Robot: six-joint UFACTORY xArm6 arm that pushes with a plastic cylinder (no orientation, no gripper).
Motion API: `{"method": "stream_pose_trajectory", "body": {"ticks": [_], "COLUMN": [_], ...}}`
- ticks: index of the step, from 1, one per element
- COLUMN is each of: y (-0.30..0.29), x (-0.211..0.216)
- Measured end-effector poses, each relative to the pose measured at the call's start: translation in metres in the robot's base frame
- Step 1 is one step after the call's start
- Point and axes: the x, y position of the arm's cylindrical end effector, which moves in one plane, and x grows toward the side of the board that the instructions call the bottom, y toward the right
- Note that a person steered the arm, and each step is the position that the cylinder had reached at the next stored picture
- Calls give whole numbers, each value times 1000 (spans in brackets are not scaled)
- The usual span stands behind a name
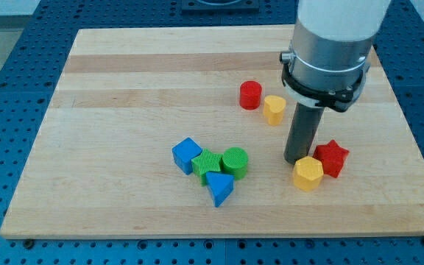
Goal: Push the hexagon right below the red star
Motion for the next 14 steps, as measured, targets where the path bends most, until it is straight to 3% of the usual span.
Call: {"method": "stream_pose_trajectory", "body": {"ticks": [9, 14], "y": [-29, 23], "x": [69, 63]}}
